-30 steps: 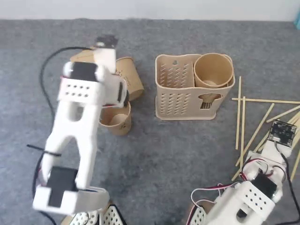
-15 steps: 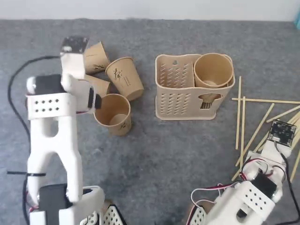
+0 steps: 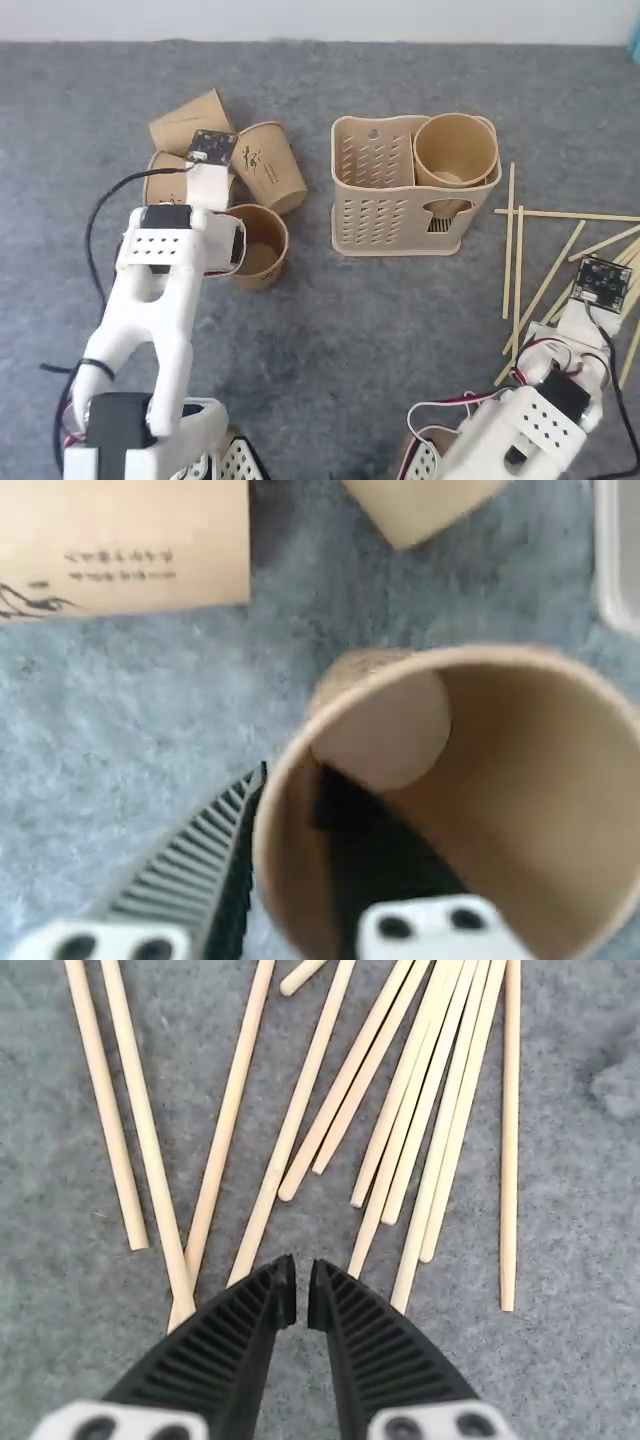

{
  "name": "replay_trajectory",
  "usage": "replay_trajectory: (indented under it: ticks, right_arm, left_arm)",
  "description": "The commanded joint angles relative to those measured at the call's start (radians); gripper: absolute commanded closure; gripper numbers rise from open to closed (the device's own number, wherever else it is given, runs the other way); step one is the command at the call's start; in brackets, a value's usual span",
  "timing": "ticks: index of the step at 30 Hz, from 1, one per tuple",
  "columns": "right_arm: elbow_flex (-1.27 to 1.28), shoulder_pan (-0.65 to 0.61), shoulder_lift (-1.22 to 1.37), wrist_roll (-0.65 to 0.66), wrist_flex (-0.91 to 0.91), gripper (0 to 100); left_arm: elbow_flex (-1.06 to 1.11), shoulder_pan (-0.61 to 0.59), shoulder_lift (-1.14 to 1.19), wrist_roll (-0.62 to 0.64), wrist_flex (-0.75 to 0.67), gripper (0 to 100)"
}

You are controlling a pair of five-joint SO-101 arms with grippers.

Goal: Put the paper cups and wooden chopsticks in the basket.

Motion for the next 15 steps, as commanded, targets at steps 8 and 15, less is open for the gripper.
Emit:
replay_trajectory:
  ticks: [8,15]
  right_arm:
    - [-0.005,-0.007,0.004,-0.011,0.001,96.1]
    - [-0.005,-0.007,0.004,-0.011,-0.002,96.1]
  left_arm:
    - [-0.200,-0.008,-0.043,0.037,0.170,99]
    - [-0.476,0.002,-0.043,0.037,0.416,99]
